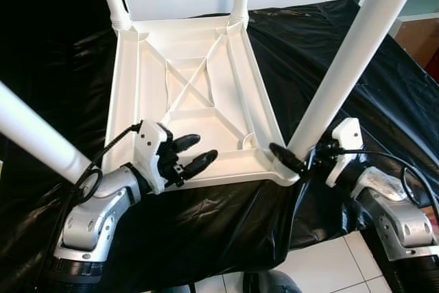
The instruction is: Building children table
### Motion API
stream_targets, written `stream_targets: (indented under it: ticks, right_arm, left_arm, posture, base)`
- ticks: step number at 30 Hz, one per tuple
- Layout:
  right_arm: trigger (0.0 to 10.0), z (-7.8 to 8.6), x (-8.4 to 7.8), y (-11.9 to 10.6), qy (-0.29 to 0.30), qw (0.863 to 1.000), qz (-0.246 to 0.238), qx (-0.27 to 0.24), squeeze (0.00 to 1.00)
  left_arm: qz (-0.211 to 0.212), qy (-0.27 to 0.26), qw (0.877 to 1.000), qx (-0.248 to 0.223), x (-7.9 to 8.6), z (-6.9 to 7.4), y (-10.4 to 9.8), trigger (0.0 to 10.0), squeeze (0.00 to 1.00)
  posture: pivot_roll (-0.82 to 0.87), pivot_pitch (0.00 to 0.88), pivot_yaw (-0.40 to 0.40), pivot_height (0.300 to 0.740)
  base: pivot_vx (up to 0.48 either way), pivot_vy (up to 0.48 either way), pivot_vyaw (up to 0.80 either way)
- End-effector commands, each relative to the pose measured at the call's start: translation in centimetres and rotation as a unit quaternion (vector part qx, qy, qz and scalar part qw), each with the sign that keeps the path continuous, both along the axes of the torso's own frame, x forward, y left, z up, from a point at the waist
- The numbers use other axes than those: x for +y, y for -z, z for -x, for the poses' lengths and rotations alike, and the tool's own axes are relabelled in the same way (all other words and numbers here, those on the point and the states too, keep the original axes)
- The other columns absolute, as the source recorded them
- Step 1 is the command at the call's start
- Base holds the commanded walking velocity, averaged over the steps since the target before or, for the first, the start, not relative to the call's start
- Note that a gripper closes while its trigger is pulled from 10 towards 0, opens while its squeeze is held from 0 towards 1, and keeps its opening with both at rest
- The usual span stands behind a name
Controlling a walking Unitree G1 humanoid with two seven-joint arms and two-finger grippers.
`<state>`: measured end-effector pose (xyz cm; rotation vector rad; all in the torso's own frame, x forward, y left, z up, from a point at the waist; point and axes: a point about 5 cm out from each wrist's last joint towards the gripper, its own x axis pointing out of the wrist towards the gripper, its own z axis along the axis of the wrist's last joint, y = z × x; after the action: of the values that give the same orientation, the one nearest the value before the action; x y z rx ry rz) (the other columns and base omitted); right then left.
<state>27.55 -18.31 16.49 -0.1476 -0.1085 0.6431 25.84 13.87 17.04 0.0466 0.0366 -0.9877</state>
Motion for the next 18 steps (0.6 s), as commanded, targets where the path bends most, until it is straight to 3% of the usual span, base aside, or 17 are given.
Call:
stream_targets:
  ticks: [1, 9, 13, 18]
  right_arm:
    - [10.0, -0.8, -1.5, 0.8, 0.068, 0.998, 0.004, 0.01, 0.0]
    - [10.0, -2.3, -2.0, 1.0, 0.131, 0.991, -0.018, -0.004, 0.0]
    - [10.0, -3.2, -3.4, 0.9, 0.171, 0.985, -0.022, -0.011, 0.0]
    - [10.0, -3.3, -3.0, 1.0, 0.166, 0.986, -0.021, -0.015, 0.0]
  left_arm:
    - [0.001, 0.07, 0.998, 0.007, -0.8, 1.1, 0.1, 10.0, 0.0]
    - [0.006, 0.093, 0.996, 0.013, -1.7, 2.0, 0.3, 10.0, 0.0]
    - [0.021, 0.106, 0.994, 0.02, -3.1, 2.5, 0.5, 10.0, 0.0]
    - [0.03, 0.115, 0.993, 0.023, -4.2, 2.9, 0.6, 10.0, 0.0]
  posture:
    - [0.02, 0.157, -0.036, 0.74]
    - [0.03, 0.158, -0.032, 0.74]
    - [0.02, 0.16, -0.022, 0.74]
    - [0.02, 0.164, -0.016, 0.74]
  base:
    - [0.0, 0.0, 0.0]
    - [0.0, 0.0, 0.0]
    - [0.0, 0.0, 0.0]
    - [0.0, 0.0, 0.0]
